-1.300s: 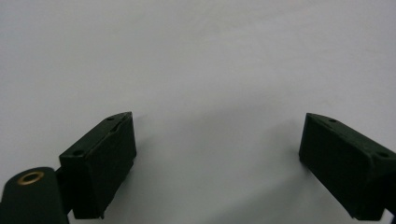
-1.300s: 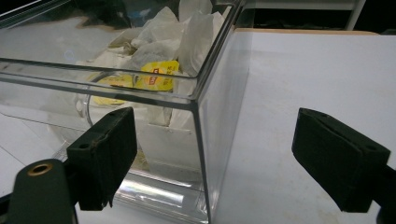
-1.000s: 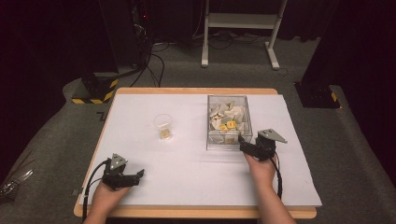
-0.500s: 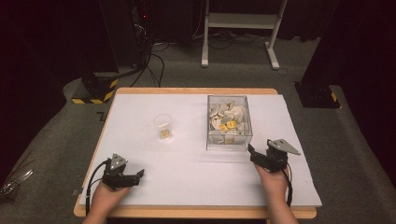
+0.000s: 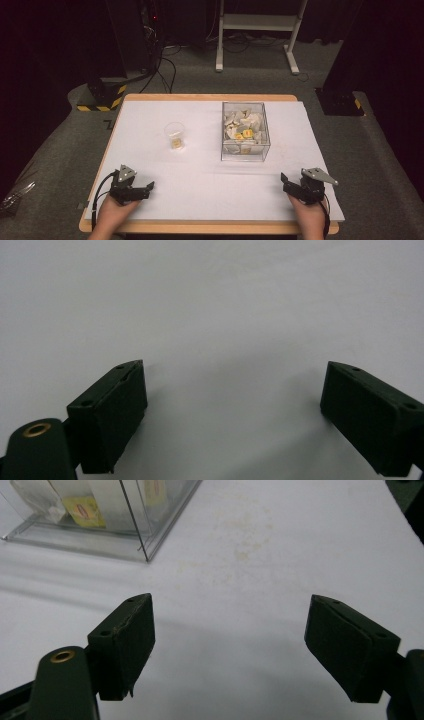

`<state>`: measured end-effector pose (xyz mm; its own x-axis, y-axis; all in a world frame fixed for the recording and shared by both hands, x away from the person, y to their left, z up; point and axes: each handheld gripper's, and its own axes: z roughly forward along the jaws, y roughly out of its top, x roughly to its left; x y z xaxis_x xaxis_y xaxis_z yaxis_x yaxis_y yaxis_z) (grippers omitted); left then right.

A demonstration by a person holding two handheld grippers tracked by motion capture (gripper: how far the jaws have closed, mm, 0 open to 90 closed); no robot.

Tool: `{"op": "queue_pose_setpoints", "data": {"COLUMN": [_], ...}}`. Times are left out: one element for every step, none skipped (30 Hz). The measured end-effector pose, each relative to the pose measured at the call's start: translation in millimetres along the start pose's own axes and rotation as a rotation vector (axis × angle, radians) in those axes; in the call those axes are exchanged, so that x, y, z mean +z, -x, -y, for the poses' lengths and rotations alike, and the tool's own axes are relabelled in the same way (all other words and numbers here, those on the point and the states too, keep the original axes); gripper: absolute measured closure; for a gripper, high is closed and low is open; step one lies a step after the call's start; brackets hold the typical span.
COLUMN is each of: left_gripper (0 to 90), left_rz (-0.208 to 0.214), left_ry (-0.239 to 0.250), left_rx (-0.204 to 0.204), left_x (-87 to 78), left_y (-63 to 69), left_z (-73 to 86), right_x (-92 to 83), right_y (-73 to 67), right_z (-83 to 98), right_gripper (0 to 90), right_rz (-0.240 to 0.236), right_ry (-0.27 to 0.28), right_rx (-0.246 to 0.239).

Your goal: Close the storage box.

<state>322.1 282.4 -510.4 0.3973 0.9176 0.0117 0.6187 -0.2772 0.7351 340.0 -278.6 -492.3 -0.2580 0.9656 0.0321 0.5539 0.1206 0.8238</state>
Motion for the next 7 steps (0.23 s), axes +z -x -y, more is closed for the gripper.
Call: {"op": "queue_pose_setpoints", "data": {"left_gripper": [11.8, 11.7, 11.8, 11.7, 11.8, 11.7, 11.7], "left_rz": [0.001, 0.002, 0.002, 0.001, 0.001, 0.002, 0.002], "left_ry": [-0.001, -0.001, -0.002, -0.001, -0.002, -0.001, 0.000], "left_rx": [-0.002, -0.003, -0.003, 0.000, -0.001, -0.003, -0.004], "left_x": [0.1, 0.1, 0.0, 0.0, 0.0, 0.0, 0.1], "left_y": [-0.2, -0.2, -0.2, -0.2, -0.1, -0.2, 0.0], "left_z": [-0.1, -0.1, -0.1, -0.1, -0.1, -0.1, -0.1], "right_x": [-1.1, -2.4, -2.4, -1.1, 0.0, 0.4, 0.7], "right_y": [-0.9, -2.7, -4.1, -5.0, -6.5, -7.5, -8.3], "right_z": [0.5, 0.8, 1.2, 1.6, 1.9, 1.9, 1.9], "right_gripper": [20.9, 21.8, 21.7, 21.6, 21.6, 21.6, 21.4], "right_rz": [0.002, 0.004, 0.005, 0.006, 0.011, 0.013, 0.014], "right_ry": [0.006, 0.020, 0.020, 0.010, 0.005, 0.004, 0.004], "right_rx": [-0.005, -0.013, -0.019, -0.030, -0.036, -0.046, -0.046]}}
